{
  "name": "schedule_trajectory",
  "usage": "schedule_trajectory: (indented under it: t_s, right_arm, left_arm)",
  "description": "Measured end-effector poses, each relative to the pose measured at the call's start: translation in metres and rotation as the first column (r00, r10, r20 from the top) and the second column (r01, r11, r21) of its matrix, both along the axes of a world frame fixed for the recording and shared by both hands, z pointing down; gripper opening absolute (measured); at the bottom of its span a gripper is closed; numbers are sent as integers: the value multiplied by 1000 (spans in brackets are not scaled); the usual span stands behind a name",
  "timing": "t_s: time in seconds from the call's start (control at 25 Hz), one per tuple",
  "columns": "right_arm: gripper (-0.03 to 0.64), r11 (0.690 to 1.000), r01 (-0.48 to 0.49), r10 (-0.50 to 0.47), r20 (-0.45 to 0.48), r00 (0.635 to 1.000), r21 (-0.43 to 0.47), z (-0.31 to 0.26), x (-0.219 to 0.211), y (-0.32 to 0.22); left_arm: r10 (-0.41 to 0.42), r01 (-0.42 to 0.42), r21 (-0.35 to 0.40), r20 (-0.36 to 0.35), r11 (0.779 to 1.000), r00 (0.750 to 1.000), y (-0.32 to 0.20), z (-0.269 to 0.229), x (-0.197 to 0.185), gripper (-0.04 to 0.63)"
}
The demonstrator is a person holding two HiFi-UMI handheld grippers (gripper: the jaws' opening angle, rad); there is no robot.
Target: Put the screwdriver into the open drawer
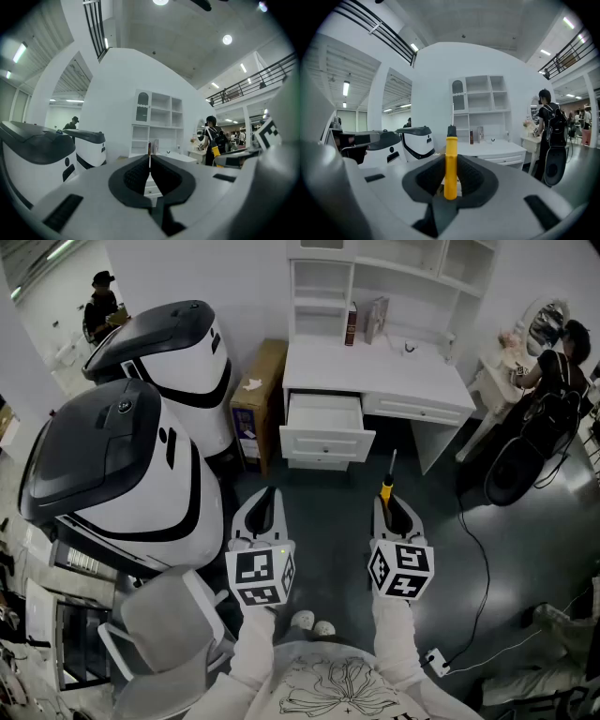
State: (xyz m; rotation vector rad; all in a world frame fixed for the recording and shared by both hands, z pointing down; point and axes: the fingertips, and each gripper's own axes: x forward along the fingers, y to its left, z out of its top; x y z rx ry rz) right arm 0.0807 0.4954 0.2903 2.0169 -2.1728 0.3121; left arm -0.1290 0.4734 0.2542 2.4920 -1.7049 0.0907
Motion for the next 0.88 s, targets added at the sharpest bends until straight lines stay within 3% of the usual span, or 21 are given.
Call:
schedule_trajectory:
  t_s: [0.88]
  right_arm:
    - [72,1000,-14,14,20,1000,-25,22,-34,-24]
  left_arm:
    - [33,-33,-34,14,999,999,-31,26,-33,9]
